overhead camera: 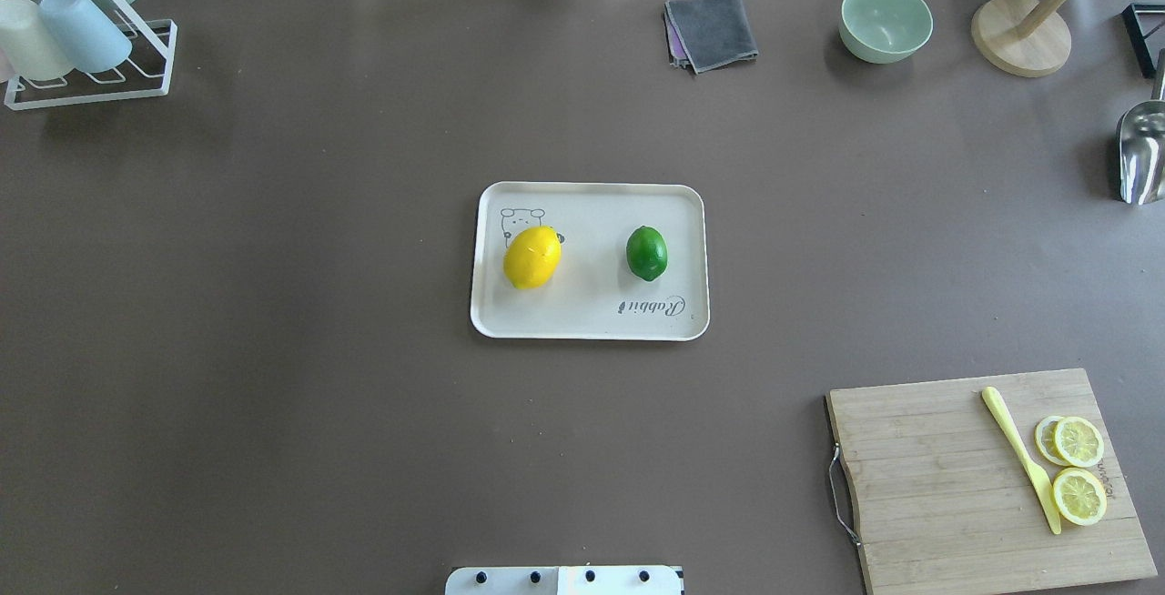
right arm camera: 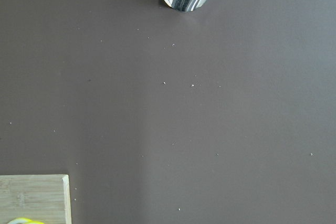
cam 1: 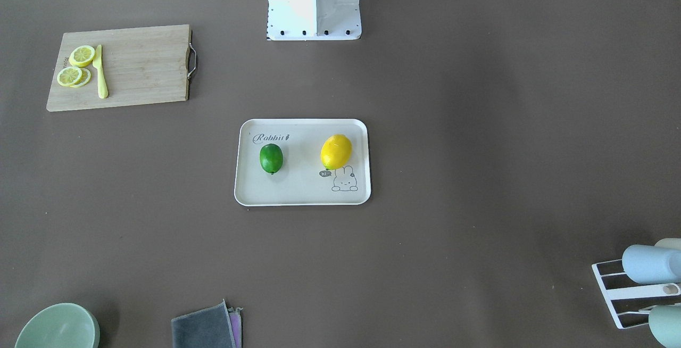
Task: Place all lemons on tray
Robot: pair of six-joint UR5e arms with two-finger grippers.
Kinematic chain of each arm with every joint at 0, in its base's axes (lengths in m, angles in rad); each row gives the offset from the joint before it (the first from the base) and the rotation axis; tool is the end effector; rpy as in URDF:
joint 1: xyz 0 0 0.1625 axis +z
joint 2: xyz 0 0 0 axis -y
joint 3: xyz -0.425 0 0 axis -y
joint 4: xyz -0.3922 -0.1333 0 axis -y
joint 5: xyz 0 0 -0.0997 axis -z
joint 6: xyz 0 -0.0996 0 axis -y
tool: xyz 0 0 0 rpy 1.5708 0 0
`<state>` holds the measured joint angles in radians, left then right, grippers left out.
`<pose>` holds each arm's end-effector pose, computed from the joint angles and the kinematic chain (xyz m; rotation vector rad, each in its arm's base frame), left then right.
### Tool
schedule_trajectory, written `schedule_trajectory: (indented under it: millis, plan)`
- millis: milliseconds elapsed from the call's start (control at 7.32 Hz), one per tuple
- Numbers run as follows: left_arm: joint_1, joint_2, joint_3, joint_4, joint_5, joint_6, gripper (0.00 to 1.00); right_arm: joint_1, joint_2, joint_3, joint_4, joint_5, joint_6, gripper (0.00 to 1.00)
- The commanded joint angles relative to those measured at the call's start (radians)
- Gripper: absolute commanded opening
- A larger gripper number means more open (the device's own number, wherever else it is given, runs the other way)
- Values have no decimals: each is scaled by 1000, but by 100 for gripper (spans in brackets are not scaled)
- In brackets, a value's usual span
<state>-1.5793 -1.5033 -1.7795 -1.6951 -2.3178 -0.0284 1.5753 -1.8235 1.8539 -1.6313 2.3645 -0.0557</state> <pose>-0.0697 -0.4744 0.5757 0.2456 0.7448 0.0642 0.0640 -0.3830 0.6349 -0.0046 -0.7942 -0.0365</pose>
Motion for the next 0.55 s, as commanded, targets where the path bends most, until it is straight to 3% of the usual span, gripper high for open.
schedule_trajectory:
  millis: [0, 410]
  plan:
    - [-1, -2, 0, 0, 0, -2, 98, 0, -3, -4, 1, 8, 1, 100]
    - [-1, 0, 8, 0, 5, -2, 98, 0, -4, -2, 5, 12, 1, 100]
